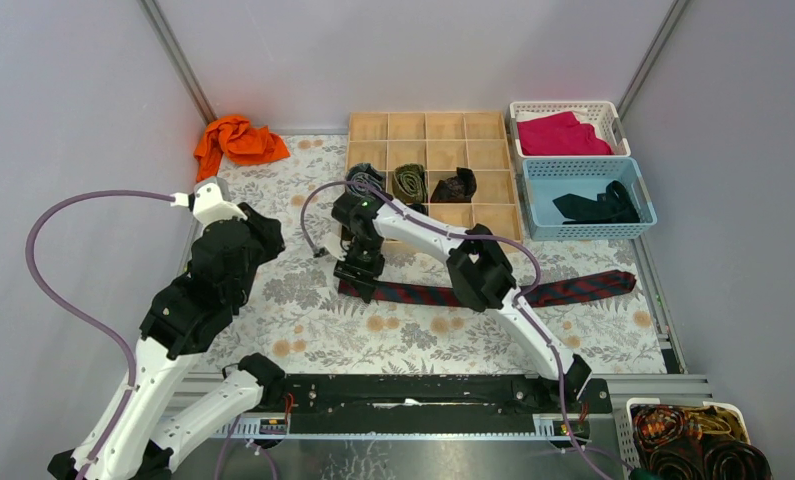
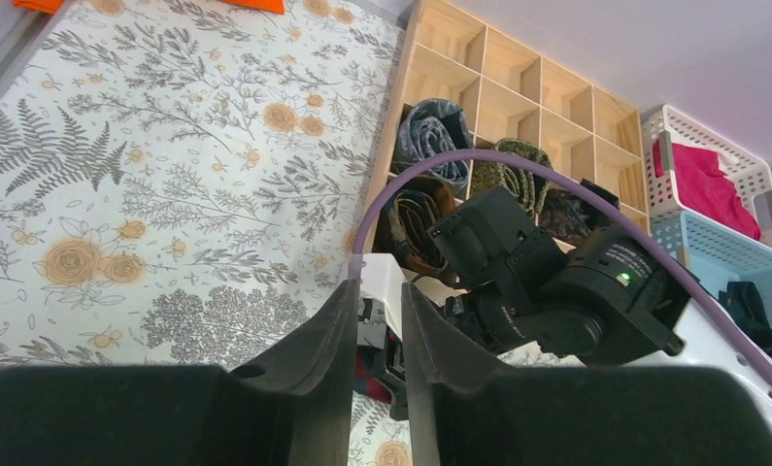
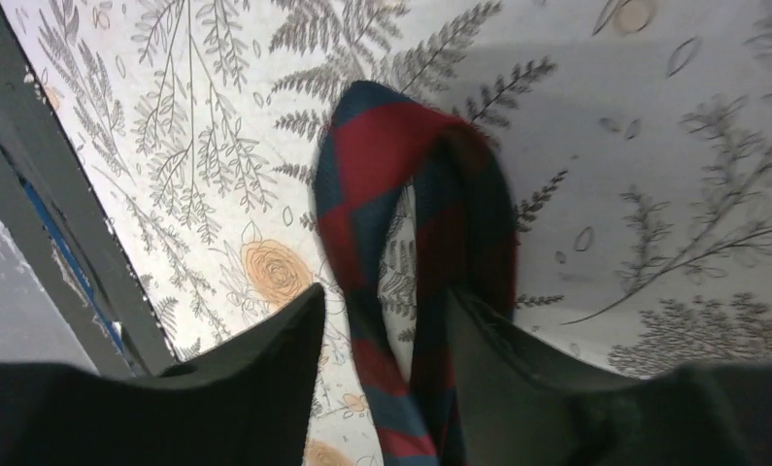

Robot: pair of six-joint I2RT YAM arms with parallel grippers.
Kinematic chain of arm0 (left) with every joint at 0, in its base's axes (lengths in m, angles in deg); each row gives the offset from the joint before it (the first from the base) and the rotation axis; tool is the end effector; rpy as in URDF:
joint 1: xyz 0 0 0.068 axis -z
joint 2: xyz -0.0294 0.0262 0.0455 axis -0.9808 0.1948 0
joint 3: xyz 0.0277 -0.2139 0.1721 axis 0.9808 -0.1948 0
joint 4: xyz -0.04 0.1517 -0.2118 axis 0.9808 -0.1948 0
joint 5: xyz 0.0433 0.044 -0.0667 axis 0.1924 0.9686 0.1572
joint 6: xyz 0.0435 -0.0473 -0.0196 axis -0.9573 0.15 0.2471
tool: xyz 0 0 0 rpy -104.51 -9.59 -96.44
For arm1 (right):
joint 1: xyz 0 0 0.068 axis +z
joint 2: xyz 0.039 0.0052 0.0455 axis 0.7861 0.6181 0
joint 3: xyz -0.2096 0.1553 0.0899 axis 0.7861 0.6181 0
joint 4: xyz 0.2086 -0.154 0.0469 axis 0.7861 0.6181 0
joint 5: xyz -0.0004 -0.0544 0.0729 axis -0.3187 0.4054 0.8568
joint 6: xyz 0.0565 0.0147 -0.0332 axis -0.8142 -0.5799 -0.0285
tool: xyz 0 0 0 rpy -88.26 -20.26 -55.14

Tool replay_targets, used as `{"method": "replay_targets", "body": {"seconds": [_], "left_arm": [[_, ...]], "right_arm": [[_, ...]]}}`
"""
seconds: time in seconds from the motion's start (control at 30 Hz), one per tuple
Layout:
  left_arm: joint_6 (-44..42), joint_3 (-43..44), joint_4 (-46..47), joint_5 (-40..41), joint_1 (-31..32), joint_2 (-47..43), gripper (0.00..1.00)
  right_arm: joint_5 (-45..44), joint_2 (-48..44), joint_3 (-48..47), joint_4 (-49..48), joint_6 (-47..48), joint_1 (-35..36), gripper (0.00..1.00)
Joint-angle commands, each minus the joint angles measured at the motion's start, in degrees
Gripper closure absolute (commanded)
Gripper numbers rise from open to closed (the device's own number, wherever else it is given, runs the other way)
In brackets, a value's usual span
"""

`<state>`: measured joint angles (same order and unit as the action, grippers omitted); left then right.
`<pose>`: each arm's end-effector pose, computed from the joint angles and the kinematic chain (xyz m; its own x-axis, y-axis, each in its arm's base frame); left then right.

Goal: Roll the ties
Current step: Flatten out the tie at the center of the board.

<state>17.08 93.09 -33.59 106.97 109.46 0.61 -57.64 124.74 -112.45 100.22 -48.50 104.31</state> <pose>0.1293 -0.0443 0.3928 -0.2718 -0.4261 -0.8629 -0.1755 0.9035 -0.3909 0.2895 0.4201 0.1422 -0.1407 -0.9166 -0.3743 -0.9409 0.0062 0.3385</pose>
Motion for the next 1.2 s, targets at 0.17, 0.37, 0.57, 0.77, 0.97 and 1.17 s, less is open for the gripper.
{"method": "replay_targets", "body": {"seconds": [0.17, 0.37, 0.57, 0.77, 0.97, 1.17], "left_arm": [[-1.7, -1.5, 3.2, 4.6, -0.3, 0.2, 0.67], [0.0, -3.4, 6.0, 0.2, -0.3, 2.8, 0.66], [-1.4, -9.3, 14.2, -8.4, -0.3, 8.4, 0.86], [-3.4, -14.3, 23.7, -18.3, -0.2, 17.4, 0.99], [-3.6, -16.7, 30.7, -21.3, 0.4, 28.9, 1.0], [-3.0, -14.8, 33.5, -19.3, 0.6, 41.3, 1.0]], "right_arm": [[-5.5, -9.5, 3.2, -11.1, -8.5, -0.5, 0.39], [-11.2, -24.4, 22.1, -25.7, -13.8, -0.5, 0.23], [-27.4, -39.9, 39.4, -33.8, -26.5, -0.5, 0.51], [-33.4, -55.6, 56.4, -38.5, -41.6, -0.4, 1.0], [-30.3, -69.6, 77.5, -51.0, -49.6, 0.1, 1.0], [-29.3, -73.8, 84.8, -51.7, -52.4, 1.3, 1.0]]}}
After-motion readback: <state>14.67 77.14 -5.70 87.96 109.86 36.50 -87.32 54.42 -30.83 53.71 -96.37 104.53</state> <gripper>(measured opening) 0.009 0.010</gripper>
